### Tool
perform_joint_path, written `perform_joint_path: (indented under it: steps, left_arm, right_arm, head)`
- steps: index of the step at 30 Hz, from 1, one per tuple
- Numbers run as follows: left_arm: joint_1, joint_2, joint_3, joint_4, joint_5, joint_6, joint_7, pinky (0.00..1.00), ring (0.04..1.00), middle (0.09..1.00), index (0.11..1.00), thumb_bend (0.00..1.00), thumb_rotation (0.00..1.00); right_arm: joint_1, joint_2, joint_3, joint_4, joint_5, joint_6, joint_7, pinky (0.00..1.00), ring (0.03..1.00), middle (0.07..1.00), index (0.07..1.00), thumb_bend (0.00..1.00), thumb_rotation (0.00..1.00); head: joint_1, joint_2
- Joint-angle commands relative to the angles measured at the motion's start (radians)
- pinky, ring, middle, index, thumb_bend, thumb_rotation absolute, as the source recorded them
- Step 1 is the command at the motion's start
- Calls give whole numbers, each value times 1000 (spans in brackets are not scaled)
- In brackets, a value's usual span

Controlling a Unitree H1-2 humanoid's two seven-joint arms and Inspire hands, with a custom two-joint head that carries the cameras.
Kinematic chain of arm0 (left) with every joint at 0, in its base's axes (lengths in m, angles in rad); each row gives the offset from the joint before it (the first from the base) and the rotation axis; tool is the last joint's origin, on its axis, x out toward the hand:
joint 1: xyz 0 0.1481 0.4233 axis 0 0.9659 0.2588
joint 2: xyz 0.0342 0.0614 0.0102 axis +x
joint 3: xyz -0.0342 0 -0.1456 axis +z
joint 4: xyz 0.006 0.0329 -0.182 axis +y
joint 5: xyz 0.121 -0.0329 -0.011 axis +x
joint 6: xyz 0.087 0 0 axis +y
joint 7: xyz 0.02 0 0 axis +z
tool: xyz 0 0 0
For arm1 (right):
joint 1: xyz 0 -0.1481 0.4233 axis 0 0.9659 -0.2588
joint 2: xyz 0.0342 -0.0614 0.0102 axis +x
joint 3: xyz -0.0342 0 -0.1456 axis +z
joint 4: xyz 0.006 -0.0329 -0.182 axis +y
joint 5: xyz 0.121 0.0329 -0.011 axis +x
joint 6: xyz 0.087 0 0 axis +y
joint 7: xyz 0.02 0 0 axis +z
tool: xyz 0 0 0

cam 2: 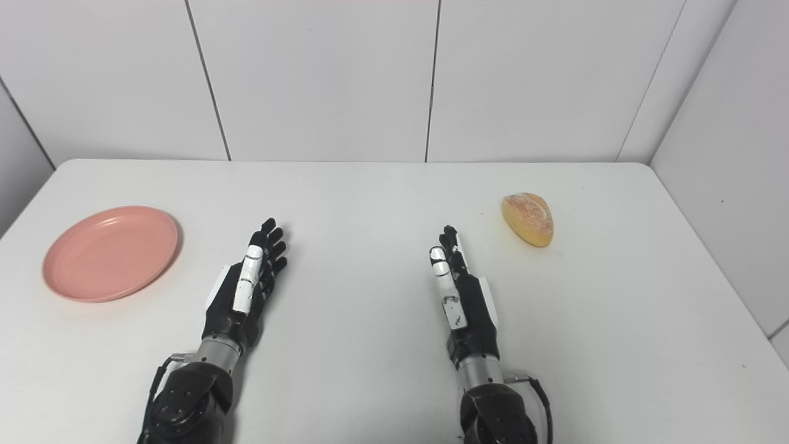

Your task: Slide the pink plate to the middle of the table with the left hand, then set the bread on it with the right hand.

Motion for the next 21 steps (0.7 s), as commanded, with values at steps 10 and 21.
perform_joint_path:
  steps: [10,21]
  left_arm:
    - [-22,4,-12,-9,5,-22,-12,1000,1000,1000,1000,661,1000]
    - [-23,2,-16,-7,5,-21,-12,1000,1000,1000,1000,661,1000]
  right_arm:
    - [-33,10,0,-7,2,-40,-2,1000,1000,1000,1000,702,904]
    - [-33,5,-3,-6,9,-31,4,1000,1000,1000,1000,712,905]
  head:
    - [2,-1]
    - [43,-12]
